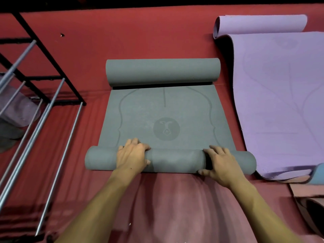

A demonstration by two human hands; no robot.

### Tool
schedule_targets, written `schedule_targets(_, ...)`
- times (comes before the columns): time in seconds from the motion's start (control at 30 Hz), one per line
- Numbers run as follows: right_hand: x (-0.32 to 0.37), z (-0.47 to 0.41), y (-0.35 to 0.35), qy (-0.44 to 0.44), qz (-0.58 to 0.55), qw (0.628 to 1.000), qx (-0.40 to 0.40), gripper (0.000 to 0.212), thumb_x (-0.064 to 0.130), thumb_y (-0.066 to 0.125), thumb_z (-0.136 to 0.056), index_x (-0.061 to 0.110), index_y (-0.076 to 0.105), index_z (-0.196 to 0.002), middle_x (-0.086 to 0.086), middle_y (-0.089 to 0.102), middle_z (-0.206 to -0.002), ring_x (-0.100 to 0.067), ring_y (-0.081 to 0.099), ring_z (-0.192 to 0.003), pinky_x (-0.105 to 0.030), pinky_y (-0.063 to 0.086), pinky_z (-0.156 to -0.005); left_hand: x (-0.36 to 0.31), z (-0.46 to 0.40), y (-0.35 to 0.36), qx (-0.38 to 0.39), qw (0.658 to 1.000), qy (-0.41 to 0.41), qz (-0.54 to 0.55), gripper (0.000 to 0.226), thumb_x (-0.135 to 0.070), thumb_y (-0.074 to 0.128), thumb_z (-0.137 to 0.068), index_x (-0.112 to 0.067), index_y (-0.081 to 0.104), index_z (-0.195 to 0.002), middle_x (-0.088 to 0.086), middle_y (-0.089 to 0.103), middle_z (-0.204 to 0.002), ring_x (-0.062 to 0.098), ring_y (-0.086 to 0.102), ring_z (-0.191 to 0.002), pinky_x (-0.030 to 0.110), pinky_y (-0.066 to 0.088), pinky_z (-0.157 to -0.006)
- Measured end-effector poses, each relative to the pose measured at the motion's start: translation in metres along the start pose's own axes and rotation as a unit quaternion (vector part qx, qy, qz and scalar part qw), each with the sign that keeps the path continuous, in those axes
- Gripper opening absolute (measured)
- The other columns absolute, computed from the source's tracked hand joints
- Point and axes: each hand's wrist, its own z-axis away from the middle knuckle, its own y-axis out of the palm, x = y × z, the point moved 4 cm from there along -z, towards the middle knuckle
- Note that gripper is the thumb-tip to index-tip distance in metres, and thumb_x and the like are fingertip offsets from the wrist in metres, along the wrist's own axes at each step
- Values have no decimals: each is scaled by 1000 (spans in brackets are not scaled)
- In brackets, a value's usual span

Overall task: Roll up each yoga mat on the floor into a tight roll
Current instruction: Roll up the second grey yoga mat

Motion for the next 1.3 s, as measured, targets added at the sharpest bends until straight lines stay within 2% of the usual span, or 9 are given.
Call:
schedule_targets(0.23, -6, -3, 1, -2, -24, 997, -78, 70, 57, 81, -79, 20, 59, -134, -2, 67, -122, -28, 54, -110, -40, 48, -93, -7, 2, -4, 2, 999, -10, 34, 51, -45, 67, -83, -43, 52, -132, -9, 59, -130, 19, 51, -129, 41, 38, -104)
schedule_targets(0.37, -9, -1, 10, 14, -9, 993, -113, 65, 58, 77, -82, 22, 64, -135, -12, 61, -134, -40, 50, -120, -51, 46, -104, -7, 3, 0, 2, 999, -23, 33, 57, -57, 64, -82, -46, 55, -137, -4, 53, -134, 22, 44, -129, 42, 36, -107)
schedule_targets(0.5, -9, 5, 13, 11, 21, 987, -158, 67, 59, 68, -87, 19, 62, -140, -15, 59, -127, -40, 51, -109, -53, 50, -97, -3, 3, 2, -1, 1000, -17, 24, 70, -69, 67, -67, -51, 53, -134, -7, 41, -119, 20, 41, -120, 44, 38, -104)
schedule_targets(0.6, -10, 0, 14, 6, 36, 988, -148, 78, 71, 55, -87, 13, 56, -139, -11, 61, -131, -37, 54, -116, -52, 45, -103, -3, 4, 7, -3, 1000, -3, 9, 83, -71, 69, -63, -49, 47, -140, -7, 41, -124, 20, 40, -123, 49, 35, -109)
schedule_targets(0.67, -10, 0, 17, -3, 57, 990, -126, 89, 77, 64, -77, 16, 52, -141, -8, 56, -140, -36, 50, -129, -54, 38, -110, -4, 3, 13, 0, 1000, 2, -2, 94, -74, 71, -62, -47, 40, -146, -5, 40, -132, 21, 38, -129, 53, 30, -115)
schedule_targets(0.83, -9, 2, 29, 15, 100, 991, -87, 112, 53, 90, -66, 19, 35, -158, -9, 39, -159, -41, 30, -149, -67, 22, -118, -2, -1, 20, 5, 999, -12, -47, 113, -62, 86, -64, -37, 26, -156, -4, 34, -147, 21, 32, -141, 59, 21, -122)
schedule_targets(1.03, -9, -5, 14, 14, 95, 988, -119, 94, 54, 90, -65, 30, 48, -146, 6, 54, -139, -26, 46, -129, -63, 29, -113, -7, -3, 27, -24, 997, -39, -68, 88, -46, 86, -73, -33, 39, -147, -7, 47, -143, 21, 38, -138, 63, 24, -118)
schedule_targets(1.2, -10, 4, 12, 21, 103, 991, -87, 92, 61, 89, -60, 36, 52, -141, 11, 58, -133, -24, 49, -122, -59, 35, -107, -10, -1, 20, 22, 995, -48, -84, 79, -42, 91, -66, -30, 48, -131, -5, 54, -127, 23, 47, -123, 51, 39, -98)
schedule_targets(1.3, -12, 21, 13, 10, 112, 992, -57, 91, 65, 85, -60, 40, 52, -141, 14, 58, -132, -22, 50, -120, -55, 38, -104, -12, 14, 20, 70, 993, -48, -87, 86, -44, 96, -60, -28, 49, -131, -2, 55, -128, 25, 49, -124, 50, 45, -97)
